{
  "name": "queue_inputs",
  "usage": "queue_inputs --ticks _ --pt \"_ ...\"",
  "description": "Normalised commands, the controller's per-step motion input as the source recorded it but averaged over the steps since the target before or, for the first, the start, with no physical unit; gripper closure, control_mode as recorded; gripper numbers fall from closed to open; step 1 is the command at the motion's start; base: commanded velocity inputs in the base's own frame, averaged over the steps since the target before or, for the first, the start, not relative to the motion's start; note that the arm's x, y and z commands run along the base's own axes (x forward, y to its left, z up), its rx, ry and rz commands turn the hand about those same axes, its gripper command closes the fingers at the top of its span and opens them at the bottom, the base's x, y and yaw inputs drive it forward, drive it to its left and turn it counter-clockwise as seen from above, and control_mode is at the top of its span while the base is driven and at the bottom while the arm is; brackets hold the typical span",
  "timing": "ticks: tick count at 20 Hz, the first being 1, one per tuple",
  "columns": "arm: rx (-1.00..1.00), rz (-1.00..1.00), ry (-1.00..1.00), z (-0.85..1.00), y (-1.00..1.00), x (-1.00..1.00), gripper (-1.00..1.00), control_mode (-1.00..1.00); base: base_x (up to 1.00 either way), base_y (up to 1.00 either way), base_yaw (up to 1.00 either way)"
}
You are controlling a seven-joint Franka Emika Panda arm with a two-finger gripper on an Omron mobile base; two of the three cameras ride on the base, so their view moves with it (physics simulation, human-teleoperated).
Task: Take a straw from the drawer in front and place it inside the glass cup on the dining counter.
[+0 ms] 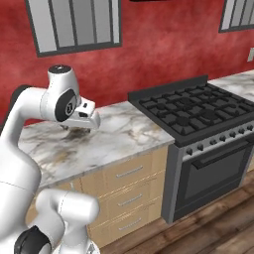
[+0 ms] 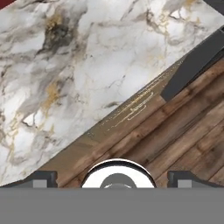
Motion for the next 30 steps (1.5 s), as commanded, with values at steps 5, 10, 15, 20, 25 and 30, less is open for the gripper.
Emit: queue_inputs --ticks 5,10,15,20,25,30 --pt "0.45 -0.13 0.04 -0.91 -0.59 -0.21 -1.0 -1.0 0.0 0.0 0.0" --pt "0.59 -0.16 0.07 -0.83 -0.78 -0.08 -1.0 -1.0 0.0 0.0 0.0" --pt "0.38 -0.23 0.1 -0.54 -0.49 0.05 -1.0 -1.0 0.0 0.0 0.0" --pt "0.33 -0.19 0.09 -0.65 -0.56 0.08 -1.0 -1.0 0.0 0.0 0.0" --pt "0.24 -0.12 0.04 -0.64 -0.46 0.27 -1.0 -1.0 0.0 0.0 0.0" --pt "0.18 -0.09 0.07 -0.51 -0.37 0.57 -1.0 -1.0 0.0 0.0 0.0"
